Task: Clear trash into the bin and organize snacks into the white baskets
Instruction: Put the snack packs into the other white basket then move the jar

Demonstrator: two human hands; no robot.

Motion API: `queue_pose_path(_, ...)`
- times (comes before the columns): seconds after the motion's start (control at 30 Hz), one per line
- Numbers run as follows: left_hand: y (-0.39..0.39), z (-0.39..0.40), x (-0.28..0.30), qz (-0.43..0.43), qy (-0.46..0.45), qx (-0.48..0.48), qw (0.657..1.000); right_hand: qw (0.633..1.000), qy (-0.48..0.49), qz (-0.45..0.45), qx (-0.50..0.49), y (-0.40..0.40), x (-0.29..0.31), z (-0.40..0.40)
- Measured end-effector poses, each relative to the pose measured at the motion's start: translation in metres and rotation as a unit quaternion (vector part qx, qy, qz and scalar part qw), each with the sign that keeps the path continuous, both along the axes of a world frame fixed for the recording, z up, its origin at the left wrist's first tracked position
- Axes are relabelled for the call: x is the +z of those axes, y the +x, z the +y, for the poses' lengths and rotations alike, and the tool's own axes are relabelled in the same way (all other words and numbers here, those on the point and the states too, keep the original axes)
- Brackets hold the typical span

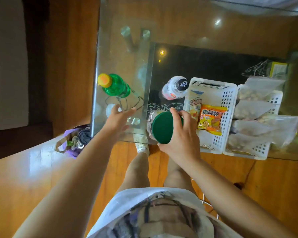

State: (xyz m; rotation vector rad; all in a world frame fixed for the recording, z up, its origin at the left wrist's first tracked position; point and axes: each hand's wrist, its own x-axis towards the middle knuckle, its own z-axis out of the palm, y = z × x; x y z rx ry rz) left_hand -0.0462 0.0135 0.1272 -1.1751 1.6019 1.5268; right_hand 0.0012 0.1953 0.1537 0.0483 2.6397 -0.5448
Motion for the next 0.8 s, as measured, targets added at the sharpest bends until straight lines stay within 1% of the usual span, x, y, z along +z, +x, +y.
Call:
queue_pose_path(0.1, -0.005, -0.03, 0.004, 0.071, -0.025, 0.038, 0.996, 0.999, 0.032, -0.03, -0.009, -0.007, -0.032, -0.015)
queue_pose_path(0.2, -0.02, -0.043, 0.008, 0.149, -0.007, 0.009, 0.989, 0.999, 0.042, -0.019, -0.001, -0.01, -0.049, -0.023)
queue_pose_path(0.27, -0.031, -0.044, 0.009, 0.158, 0.006, 0.0, 0.987, 0.999, 0.035, -0.005, 0.005, -0.01, -0.052, -0.025)
queue_pose_path(0.33, -0.038, -0.045, 0.007, 0.151, 0.014, 0.02, 0.988, 1.0, 0.019, -0.011, 0.008, -0.01, -0.052, -0.023)
queue_pose_path(0.37, -0.04, -0.045, 0.006, 0.152, 0.01, 0.03, 0.988, 1.0, -0.005, -0.018, -0.006, -0.01, -0.051, -0.021)
queue_pose_path(0.4, -0.042, -0.046, 0.004, 0.156, 0.0, 0.034, 0.987, 0.998, -0.04, -0.018, -0.041, -0.012, -0.049, -0.018)
queue_pose_path(0.43, -0.043, -0.046, 0.003, 0.159, -0.012, 0.034, 0.987, 0.992, -0.08, -0.004, -0.093, -0.014, -0.046, -0.014)
queue_pose_path(0.5, -0.044, -0.047, 0.001, 0.164, -0.031, 0.021, 0.986, 0.968, -0.139, 0.059, -0.2, -0.026, -0.04, -0.004)
queue_pose_path(0.53, -0.045, -0.046, 0.001, 0.168, -0.036, 0.011, 0.985, 0.958, -0.149, 0.083, -0.231, -0.036, -0.037, 0.002)
queue_pose_path(0.57, -0.047, -0.043, 0.001, 0.175, -0.038, -0.001, 0.984, 0.955, -0.151, 0.091, -0.24, -0.046, -0.035, 0.007)
queue_pose_path(0.6, -0.048, -0.039, 0.002, 0.182, -0.043, -0.015, 0.982, 0.958, -0.152, 0.082, -0.229, -0.058, -0.035, 0.011)
queue_pose_path(0.7, -0.053, -0.024, 0.004, 0.195, -0.066, -0.053, 0.977, 0.97, -0.173, 0.019, -0.17, -0.089, -0.034, 0.017)
queue_pose_path(0.8, -0.054, -0.007, 0.005, 0.18, -0.051, -0.054, 0.981, 0.969, -0.196, -0.003, -0.152, -0.107, -0.033, 0.021)
